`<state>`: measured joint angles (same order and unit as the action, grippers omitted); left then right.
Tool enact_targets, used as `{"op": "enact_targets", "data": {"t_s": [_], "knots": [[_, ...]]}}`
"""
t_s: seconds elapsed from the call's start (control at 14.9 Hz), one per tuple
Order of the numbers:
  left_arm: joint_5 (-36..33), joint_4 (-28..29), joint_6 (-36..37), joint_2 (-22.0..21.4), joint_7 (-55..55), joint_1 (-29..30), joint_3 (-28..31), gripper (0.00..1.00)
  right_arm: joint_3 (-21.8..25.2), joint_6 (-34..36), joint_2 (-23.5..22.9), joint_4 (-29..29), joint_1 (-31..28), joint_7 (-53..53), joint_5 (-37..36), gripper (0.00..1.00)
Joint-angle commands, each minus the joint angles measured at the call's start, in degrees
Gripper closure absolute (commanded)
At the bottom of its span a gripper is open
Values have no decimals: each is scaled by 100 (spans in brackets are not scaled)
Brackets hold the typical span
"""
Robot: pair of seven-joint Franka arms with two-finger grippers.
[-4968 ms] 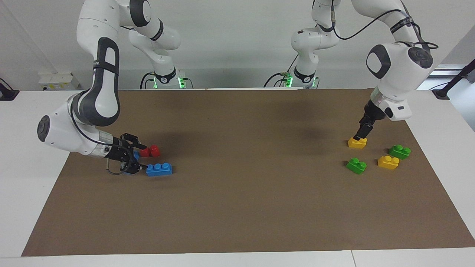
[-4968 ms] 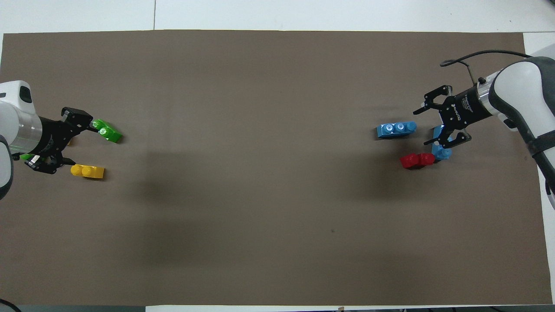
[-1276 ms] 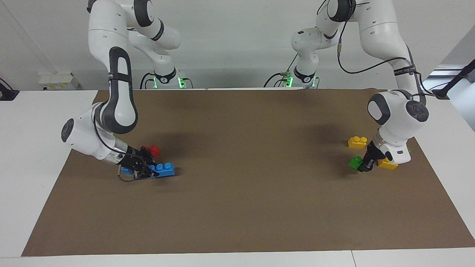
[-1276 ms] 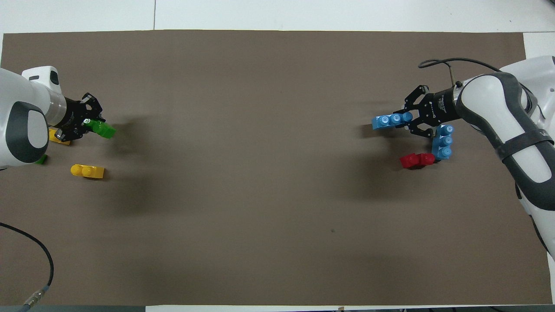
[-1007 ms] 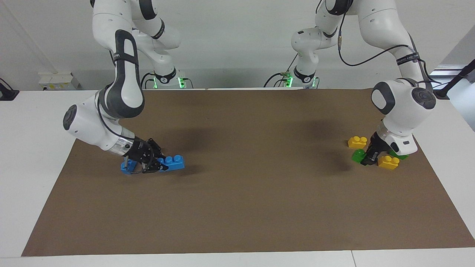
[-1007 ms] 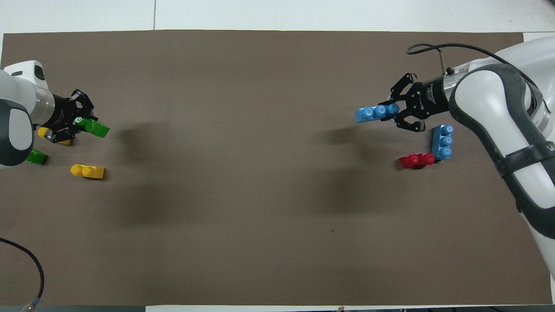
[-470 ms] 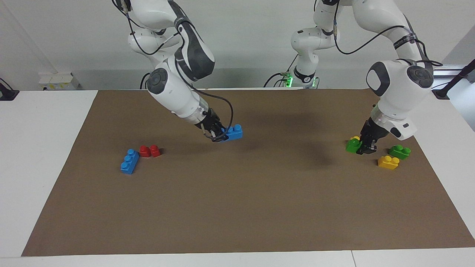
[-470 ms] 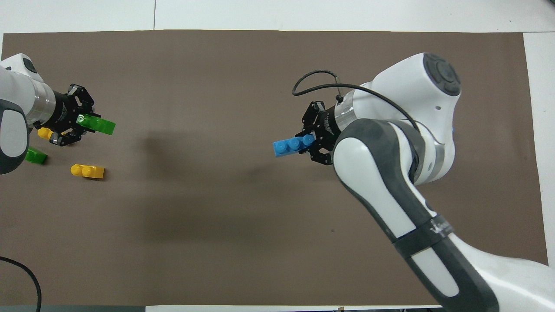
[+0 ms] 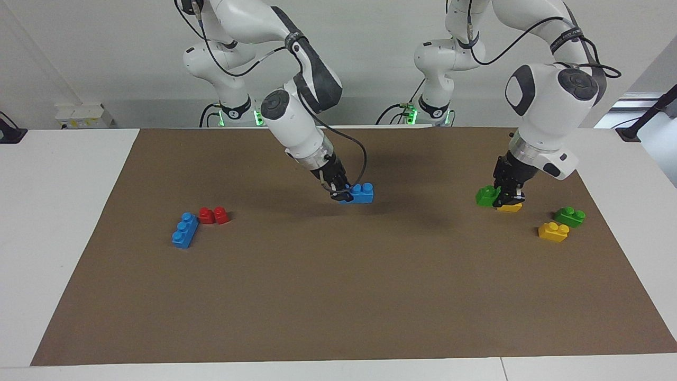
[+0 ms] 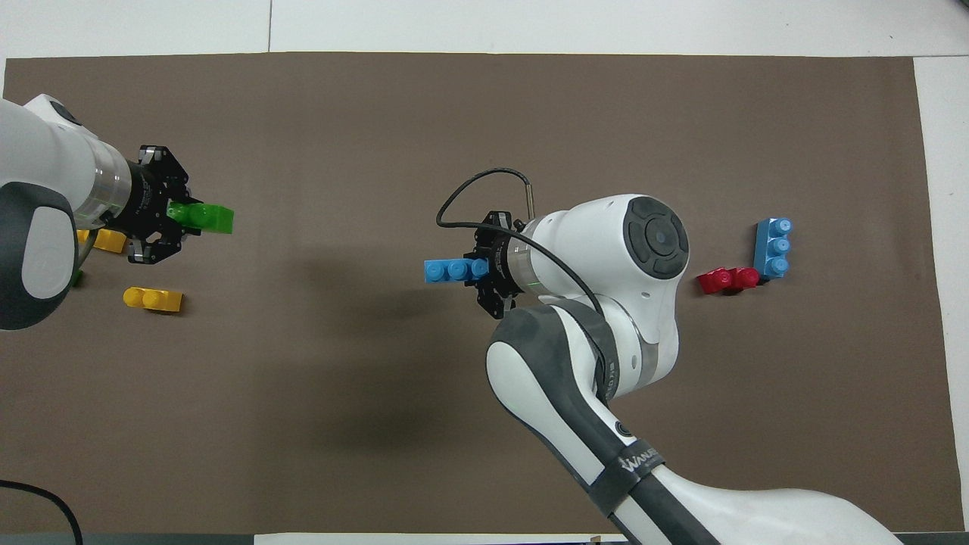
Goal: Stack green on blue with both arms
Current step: 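Lift the blue brick with the right gripper toward the table centre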
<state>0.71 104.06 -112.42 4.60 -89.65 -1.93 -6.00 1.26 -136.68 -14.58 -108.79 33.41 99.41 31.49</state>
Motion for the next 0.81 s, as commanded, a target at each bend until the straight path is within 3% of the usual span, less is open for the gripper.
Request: {"op": "enact_targets", "data": {"t_s": [0.0,0.34,0.74], "knots": [[-71,176,150,-249,-648,-404,73,100,6,-245,123,-405,226,-18,15,100],[-71,807,-104,-547,-1212,-923,73,100,6,-430,-27,-528,350,-386,488,100],[-71,1230,-456,-741,-2047,-1494,64,100,6,-816,-220,-704,412,-1564,1867,100]]}}
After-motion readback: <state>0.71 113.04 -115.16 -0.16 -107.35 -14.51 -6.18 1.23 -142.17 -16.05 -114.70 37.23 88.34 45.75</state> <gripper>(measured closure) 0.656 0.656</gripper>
